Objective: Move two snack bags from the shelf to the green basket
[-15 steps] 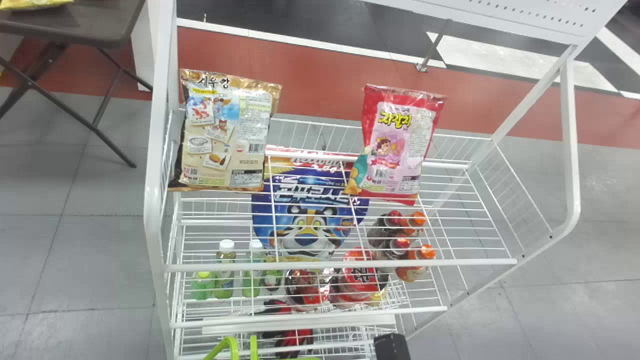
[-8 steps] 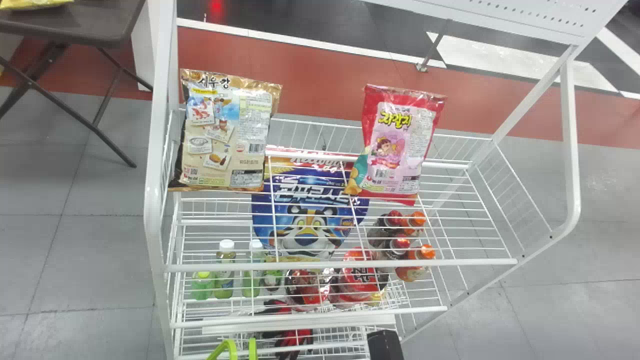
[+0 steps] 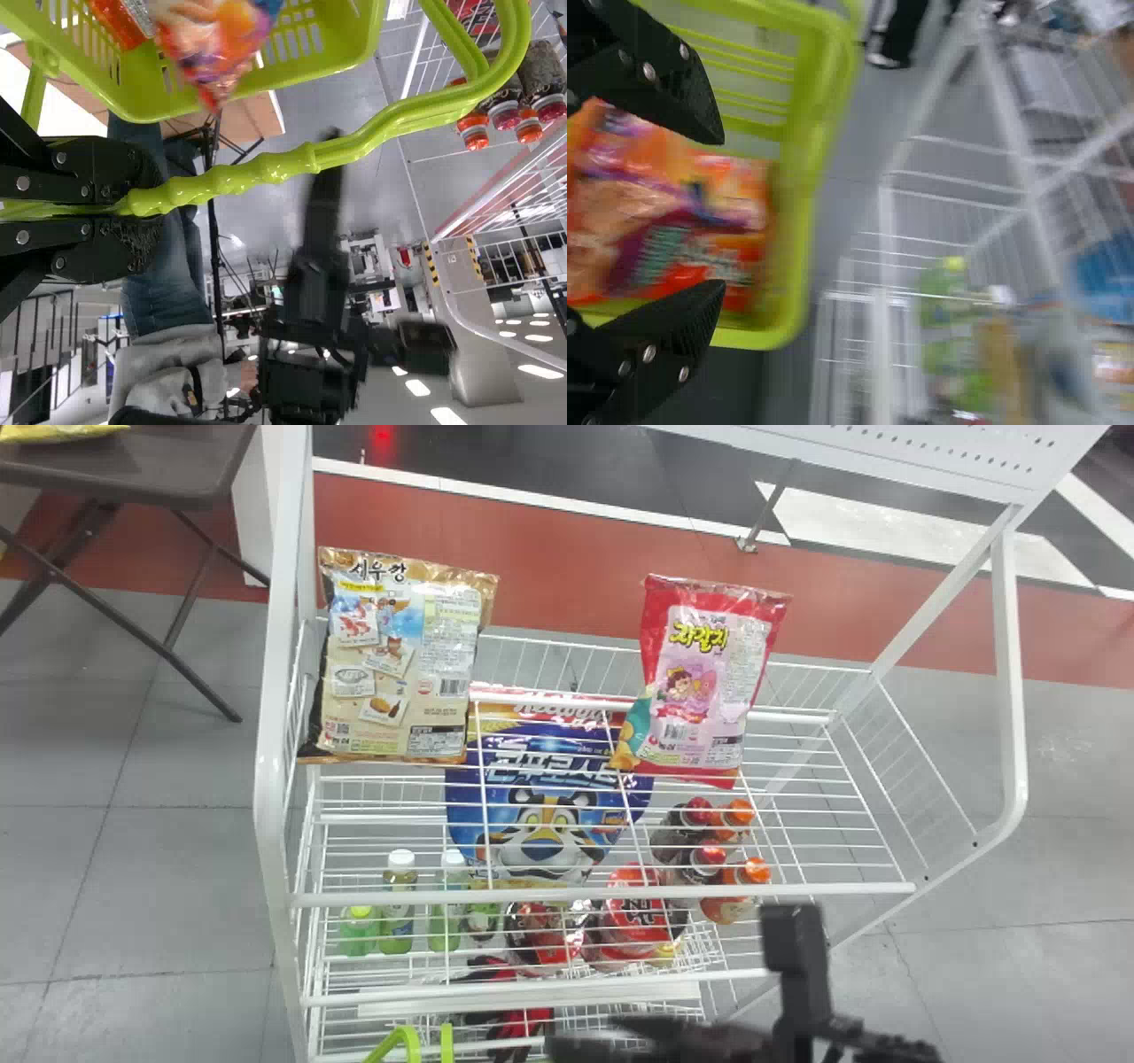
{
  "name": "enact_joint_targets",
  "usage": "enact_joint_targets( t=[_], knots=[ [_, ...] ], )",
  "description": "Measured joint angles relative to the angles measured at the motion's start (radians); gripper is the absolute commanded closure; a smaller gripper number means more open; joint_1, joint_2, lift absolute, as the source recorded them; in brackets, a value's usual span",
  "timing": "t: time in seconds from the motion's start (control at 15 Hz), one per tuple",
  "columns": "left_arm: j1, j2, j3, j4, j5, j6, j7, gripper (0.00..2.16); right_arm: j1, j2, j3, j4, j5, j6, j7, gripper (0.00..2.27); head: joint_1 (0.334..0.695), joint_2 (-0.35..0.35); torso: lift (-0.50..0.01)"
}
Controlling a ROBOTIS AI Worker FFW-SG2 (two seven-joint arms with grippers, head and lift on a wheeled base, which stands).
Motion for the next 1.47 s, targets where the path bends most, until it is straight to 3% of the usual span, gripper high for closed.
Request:
enact_joint_targets(
  t=[0.2,0.6,0.8,1.13,1.47],
  knots=[
    [0.002,-0.001,0.000,0.006,0.000,-0.015,0.004,2.15,0.021,0.038,0.010,0.036,0.024,-0.546,0.019,0.09,0.695,-0.350,-0.016],
    [0.006,-0.002,-0.010,0.017,-0.001,-0.021,0.009,2.15,0.081,0.101,0.146,0.187,0.157,-1.175,-0.026,0.10,0.695,-0.350,-0.016],
    [0.010,-0.002,-0.014,0.027,0.000,-0.040,-0.002,2.15,0.112,0.127,0.183,0.207,0.194,-1.258,-0.089,0.10,0.695,-0.350,-0.016],
    [0.034,0.001,-0.004,0.025,0.008,-0.059,-0.009,2.15,0.130,0.132,0.200,0.195,0.217,-1.236,-0.154,0.10,0.695,-0.350,-0.016],
    [0.037,0.004,0.000,0.023,0.012,-0.069,-0.016,2.15,0.141,0.132,0.199,0.176,0.234,-1.207,-0.157,0.10,0.695,-0.350,-0.016]
  ],
)
